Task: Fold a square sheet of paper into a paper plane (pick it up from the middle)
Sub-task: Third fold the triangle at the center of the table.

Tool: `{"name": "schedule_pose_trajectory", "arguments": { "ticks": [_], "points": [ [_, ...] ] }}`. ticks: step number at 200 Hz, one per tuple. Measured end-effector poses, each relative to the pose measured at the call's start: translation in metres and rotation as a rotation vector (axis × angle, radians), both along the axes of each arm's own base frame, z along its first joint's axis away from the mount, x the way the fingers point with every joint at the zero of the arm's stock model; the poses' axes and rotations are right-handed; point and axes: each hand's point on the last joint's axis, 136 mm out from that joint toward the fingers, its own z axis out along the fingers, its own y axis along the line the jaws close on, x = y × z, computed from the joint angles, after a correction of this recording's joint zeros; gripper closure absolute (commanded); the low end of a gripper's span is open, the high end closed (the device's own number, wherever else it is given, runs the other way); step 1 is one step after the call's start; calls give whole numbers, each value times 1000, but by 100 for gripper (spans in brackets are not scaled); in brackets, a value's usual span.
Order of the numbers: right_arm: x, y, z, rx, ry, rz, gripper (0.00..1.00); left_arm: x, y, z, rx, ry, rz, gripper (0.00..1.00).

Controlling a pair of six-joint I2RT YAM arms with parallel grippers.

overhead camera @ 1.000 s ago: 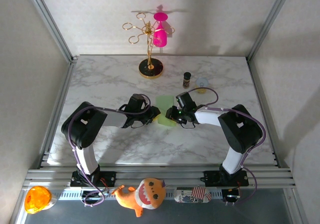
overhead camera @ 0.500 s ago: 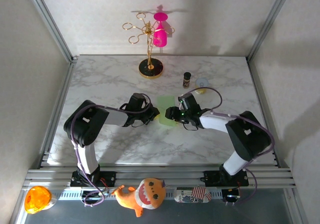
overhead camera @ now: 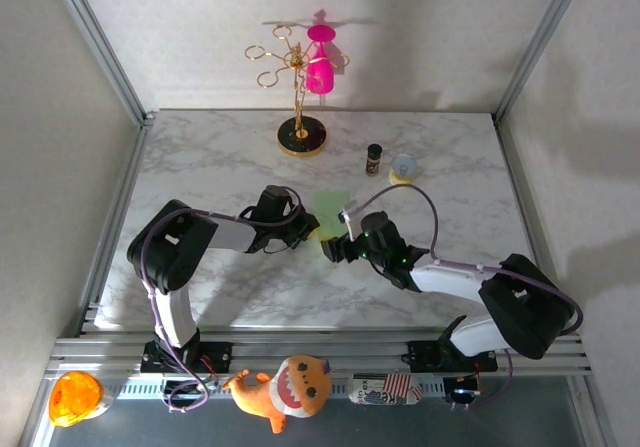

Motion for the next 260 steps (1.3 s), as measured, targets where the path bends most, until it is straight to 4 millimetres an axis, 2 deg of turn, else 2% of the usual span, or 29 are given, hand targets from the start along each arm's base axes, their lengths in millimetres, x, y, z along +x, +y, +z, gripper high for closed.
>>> {"name": "schedule_pose_trajectory", "arguments": {
  "ticks": [46, 89, 113, 133, 168, 212, 230, 260],
  "points": [
    [-7, 9, -11, -150, -176, 122, 21, 0, 0, 0, 0, 0, 0, 100],
    [-8, 9, -49, -313, -203, 175, 28, 0, 0, 0, 0, 0, 0, 100],
    [0, 11, -61, -373, -215, 166, 34, 0, 0, 2, -2, -4, 0, 100],
    [10, 13, -59, -384, -246, 133, 37, 1, 0, 6, -6, -12, 0, 100],
    [20, 14, -48, -374, -303, 95, 49, 1, 0, 8, -8, -15, 0, 99],
    [15, 19, -45, -350, -317, 116, 62, 1, 0, 8, -8, -14, 1, 97],
    [11, 21, -47, -343, -312, 135, 71, 1, 0, 7, -8, -14, 0, 92],
    [7, 25, -48, -325, -297, 158, 84, -1, 4, 5, 6, -3, 7, 78]
  ]
}}
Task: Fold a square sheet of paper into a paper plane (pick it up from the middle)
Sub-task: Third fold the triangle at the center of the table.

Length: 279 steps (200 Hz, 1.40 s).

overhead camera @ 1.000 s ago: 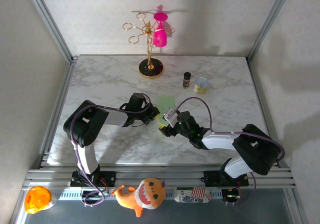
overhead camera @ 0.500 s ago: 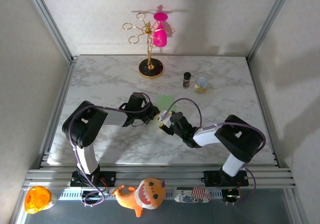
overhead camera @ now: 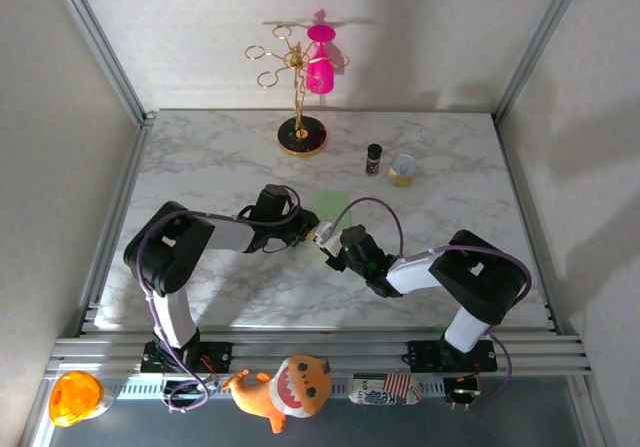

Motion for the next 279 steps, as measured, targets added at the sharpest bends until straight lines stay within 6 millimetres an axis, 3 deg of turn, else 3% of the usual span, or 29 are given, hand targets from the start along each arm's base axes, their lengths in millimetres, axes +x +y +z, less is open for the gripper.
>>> {"name": "schedule_pose_trajectory", "arguments": {
  "ticks": [53, 79, 102, 155, 211, 279],
  "points": [
    [-19, 12, 1, 66, 98, 77, 92, 10, 44, 16, 145, -54, 55, 67],
    [-31, 19, 5, 129, 172, 113, 93, 20, 42, 34, 174, -117, 37, 70],
    [-42, 21, 3, 171, 242, 134, 93, 25, 35, 38, 186, -142, 11, 74],
    [-57, 26, 2, 244, 359, 153, 93, 26, 24, 1, 258, -78, -52, 82],
    [-62, 28, -4, 275, 432, 130, 94, 25, 27, -21, 361, -53, -82, 88],
    [-55, 23, -14, 275, 488, 35, 95, 28, 25, -22, 405, -75, -106, 94]
  ]
}}
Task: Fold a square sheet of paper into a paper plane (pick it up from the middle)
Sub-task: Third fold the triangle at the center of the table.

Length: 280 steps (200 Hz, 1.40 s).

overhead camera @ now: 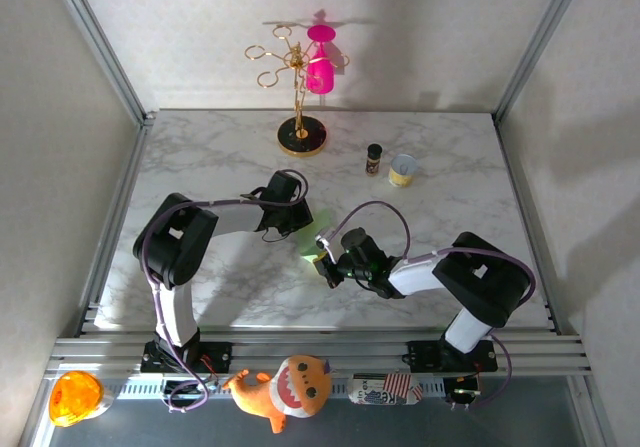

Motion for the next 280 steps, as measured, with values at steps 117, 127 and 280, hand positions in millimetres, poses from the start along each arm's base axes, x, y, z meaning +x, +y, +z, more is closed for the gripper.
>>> {"name": "schedule_pose_trajectory", "arguments": {
  "ticks": [117, 127, 280],
  "points": [
    [23, -12, -3, -54, 20, -164, 95, 3, -4, 0, 18, -17, -29, 97],
    [24, -13, -4, -61, 19, -171, 95, 3, -4, 0, 19, -18, -30, 97],
    [38, -23, -8, -113, 6, -256, 94, 6, -8, 0, 22, -27, -41, 97]
  ]
}}
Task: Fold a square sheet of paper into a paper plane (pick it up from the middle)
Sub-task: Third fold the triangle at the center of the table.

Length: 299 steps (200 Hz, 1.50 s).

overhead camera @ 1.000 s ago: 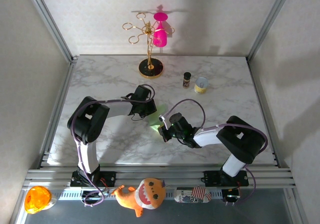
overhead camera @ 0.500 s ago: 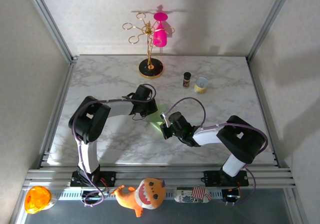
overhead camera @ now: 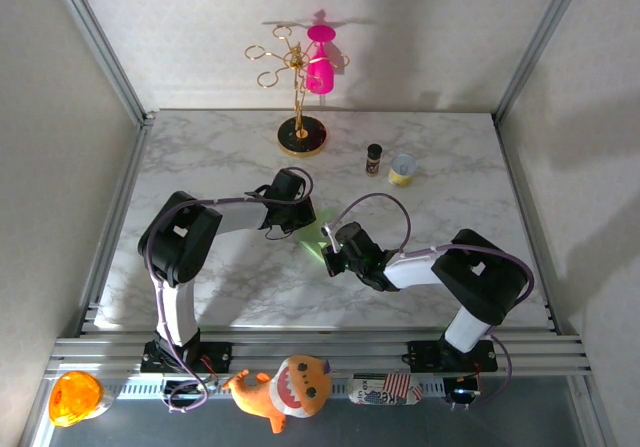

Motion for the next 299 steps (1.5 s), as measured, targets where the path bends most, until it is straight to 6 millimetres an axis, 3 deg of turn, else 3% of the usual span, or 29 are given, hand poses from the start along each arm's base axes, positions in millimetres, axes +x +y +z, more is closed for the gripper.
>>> {"name": "schedule_pose_trajectory", "arguments": {
  "ticks": [236, 270, 299],
  "points": [
    [6, 6, -8, -29, 20, -7, 94, 0, -2, 0, 0, -3, -7, 96],
    [6, 6, -8, -30, 21, -7, 95, 1, -2, 0, 0, -4, -6, 94],
    [6, 6, -8, -30, 21, -7, 95, 0, 0, 4, 2, -4, 5, 86]
  ]
}}
